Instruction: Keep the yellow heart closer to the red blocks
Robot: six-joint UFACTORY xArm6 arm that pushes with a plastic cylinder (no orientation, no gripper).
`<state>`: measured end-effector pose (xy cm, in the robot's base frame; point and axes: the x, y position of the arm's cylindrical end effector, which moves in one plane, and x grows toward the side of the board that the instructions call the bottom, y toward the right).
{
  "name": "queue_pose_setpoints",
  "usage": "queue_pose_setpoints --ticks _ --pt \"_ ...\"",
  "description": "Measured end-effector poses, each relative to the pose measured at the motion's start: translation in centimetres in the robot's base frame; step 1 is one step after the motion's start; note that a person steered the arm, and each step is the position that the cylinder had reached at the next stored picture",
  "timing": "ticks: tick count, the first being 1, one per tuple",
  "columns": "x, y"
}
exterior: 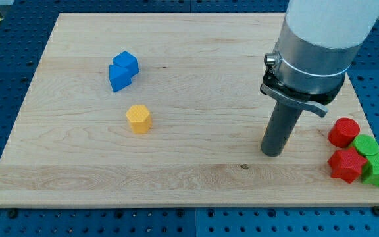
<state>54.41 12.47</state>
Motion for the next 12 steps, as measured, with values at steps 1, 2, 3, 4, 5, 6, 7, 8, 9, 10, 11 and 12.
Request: queue_pose_setpoints --ticks 1,2,3,4,5,6,7,8,9,10,11,12 --pt "-1.3 0.1" --pt "-1.8 -0.4" --pt "-2.4 -2.7" --pt "-4.1 -3.4" --pt "-5.5 -2.6" --pt "-5.5 -2.5" --pt "-5.0 -1.0" --pt "-5.0 -0.8" --pt "-5.5 -0.8" --pt "-5.5 0.0" --pt "-5.5 1.4" --pt "-5.2 2.4"
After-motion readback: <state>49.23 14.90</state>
